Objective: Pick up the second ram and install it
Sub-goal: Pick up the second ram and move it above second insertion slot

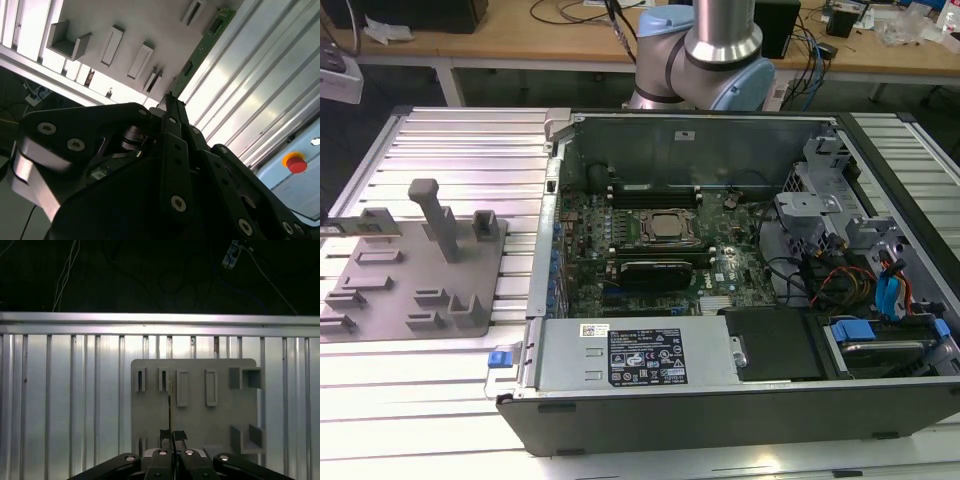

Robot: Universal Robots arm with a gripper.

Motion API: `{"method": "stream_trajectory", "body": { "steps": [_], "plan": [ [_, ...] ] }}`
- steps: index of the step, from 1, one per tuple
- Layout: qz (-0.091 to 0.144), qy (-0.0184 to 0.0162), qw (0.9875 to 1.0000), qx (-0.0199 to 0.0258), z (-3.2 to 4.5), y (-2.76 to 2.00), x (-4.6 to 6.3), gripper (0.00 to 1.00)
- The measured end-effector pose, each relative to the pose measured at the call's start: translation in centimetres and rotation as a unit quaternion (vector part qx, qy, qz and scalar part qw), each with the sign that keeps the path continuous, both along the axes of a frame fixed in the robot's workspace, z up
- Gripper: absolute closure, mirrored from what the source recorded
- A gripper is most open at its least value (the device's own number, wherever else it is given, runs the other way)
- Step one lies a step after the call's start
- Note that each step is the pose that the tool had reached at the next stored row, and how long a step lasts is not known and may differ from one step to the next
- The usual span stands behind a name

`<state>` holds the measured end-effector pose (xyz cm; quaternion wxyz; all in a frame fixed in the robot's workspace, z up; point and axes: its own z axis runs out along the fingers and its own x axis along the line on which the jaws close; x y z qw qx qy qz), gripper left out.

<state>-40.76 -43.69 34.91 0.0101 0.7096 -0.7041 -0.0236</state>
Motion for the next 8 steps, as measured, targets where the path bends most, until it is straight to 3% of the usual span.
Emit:
{"method": "stream_trajectory", "body": {
  "steps": [8],
  "plan": [
    [0.0,0.0,1.0,0.0,1.71,0.0,0.0,0.91]
  ]
}}
